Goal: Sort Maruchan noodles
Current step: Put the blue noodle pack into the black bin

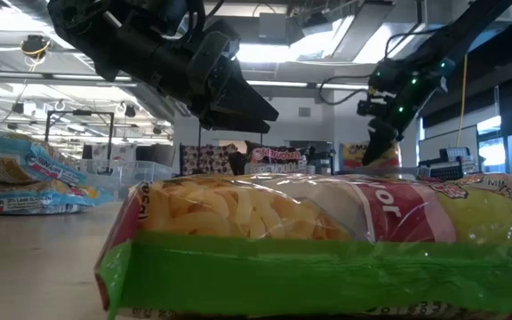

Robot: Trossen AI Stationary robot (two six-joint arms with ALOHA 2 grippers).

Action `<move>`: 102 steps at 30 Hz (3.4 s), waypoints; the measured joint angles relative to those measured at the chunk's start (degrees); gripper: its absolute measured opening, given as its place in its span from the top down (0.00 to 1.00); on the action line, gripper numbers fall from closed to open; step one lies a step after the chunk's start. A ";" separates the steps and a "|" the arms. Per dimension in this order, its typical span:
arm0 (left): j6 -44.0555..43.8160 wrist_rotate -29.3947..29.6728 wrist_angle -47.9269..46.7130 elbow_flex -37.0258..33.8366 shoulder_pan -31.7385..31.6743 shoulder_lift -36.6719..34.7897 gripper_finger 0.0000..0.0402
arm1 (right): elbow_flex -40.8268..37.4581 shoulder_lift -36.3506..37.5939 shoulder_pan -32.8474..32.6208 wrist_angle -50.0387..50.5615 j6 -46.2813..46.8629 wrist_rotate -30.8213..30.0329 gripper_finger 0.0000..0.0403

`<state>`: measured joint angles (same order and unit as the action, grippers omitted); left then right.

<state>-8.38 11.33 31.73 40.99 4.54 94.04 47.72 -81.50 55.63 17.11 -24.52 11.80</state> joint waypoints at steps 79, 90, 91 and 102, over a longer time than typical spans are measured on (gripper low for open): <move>-2.05 -1.38 0.46 -0.02 0.27 0.04 0.34 | -0.51 13.23 -30.84 30.65 26.18 2.06 0.38; -2.19 -1.38 0.44 -0.02 0.39 0.04 0.34 | -9.76 12.45 -40.03 29.98 38.07 -7.38 0.65; -2.19 -1.38 0.44 -0.02 0.39 0.04 0.34 | -10.51 12.22 -40.03 28.33 38.34 -6.48 0.66; -4.63 -1.36 0.44 -0.02 0.39 0.04 0.34 | -12.70 7.29 -46.10 4.24 44.16 -0.69 0.70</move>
<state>-13.02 9.98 32.16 40.97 4.93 94.08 35.03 -74.21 9.53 21.35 19.64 11.11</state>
